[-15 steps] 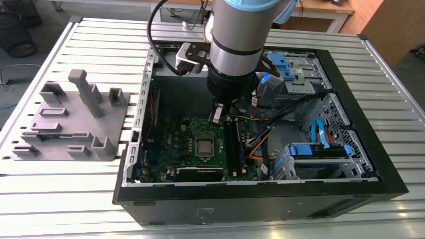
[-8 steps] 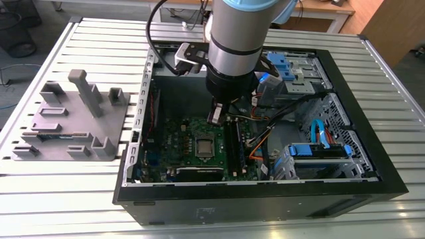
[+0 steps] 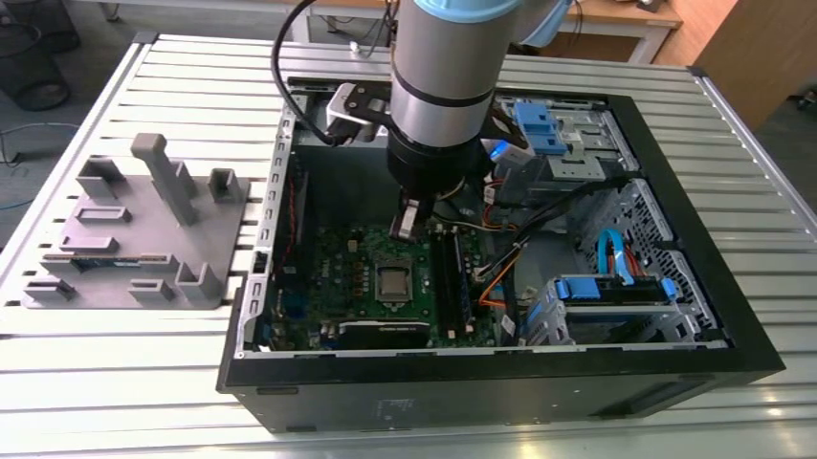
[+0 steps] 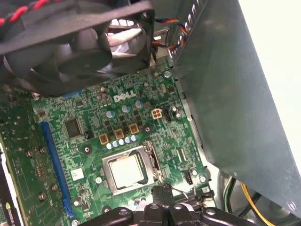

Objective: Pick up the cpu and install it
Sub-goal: 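Close the cpu cover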

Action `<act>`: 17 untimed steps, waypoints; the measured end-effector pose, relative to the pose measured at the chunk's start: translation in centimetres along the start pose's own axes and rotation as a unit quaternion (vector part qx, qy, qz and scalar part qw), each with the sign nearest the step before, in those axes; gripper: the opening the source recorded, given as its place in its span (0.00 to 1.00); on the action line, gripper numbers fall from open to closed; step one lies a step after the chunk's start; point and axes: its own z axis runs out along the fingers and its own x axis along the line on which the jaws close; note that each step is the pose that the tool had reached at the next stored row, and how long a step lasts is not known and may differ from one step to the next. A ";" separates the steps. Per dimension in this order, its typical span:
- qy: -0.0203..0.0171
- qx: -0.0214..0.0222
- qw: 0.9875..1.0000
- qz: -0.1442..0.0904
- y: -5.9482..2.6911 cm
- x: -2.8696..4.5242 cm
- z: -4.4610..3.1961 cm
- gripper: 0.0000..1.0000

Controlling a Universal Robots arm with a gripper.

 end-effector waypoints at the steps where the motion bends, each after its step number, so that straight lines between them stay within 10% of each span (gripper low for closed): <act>1: 0.000 0.000 1.000 0.000 0.06 0.10 0.02 0.11; 12: 0.001 0.001 1.000 0.001 -0.02 1.11 0.44 0.11; 13: 0.004 0.002 1.000 0.003 -0.36 2.99 0.89 0.11; 17: 0.004 0.001 1.000 0.003 -0.30 2.93 -0.88 0.11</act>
